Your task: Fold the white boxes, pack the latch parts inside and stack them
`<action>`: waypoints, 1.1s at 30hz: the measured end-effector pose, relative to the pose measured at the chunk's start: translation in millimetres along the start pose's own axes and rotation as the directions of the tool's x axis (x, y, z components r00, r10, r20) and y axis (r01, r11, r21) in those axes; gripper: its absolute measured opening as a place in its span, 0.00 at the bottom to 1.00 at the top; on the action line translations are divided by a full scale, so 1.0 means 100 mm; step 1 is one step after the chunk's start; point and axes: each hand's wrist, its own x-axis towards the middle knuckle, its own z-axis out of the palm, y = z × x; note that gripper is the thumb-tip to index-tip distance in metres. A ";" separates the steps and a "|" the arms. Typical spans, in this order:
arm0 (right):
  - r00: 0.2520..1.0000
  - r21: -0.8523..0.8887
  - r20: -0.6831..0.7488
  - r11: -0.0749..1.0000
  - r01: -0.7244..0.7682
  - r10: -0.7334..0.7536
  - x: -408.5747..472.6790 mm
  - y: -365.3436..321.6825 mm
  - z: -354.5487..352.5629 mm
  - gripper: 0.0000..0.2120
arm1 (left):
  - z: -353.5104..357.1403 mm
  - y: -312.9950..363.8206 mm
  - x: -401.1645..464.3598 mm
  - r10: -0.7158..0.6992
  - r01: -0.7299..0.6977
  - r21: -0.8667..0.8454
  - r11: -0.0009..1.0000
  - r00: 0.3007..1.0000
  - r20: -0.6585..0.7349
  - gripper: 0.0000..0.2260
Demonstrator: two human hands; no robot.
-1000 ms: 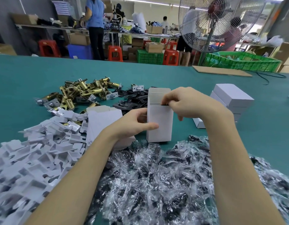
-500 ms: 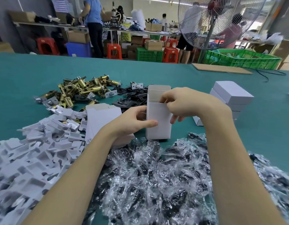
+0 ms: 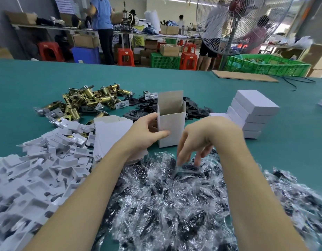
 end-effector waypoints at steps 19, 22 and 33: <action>0.998 -0.071 0.024 0.996 0.054 -0.053 0.25 0.13 0.06 0.13 | -0.02 -0.02 0.01 -0.006 0.004 0.022 1.000 0.998 0.063 0.18; 0.965 0.027 -0.151 0.975 0.221 -0.215 0.05 0.20 -0.06 0.04 | -0.01 -0.03 0.00 -0.029 0.032 -0.033 0.999 0.996 0.080 0.17; 0.337 0.153 -0.941 0.858 0.490 -0.025 -0.07 0.12 -0.15 0.03 | -0.02 0.00 0.04 -0.026 0.022 0.074 0.997 0.998 0.062 0.19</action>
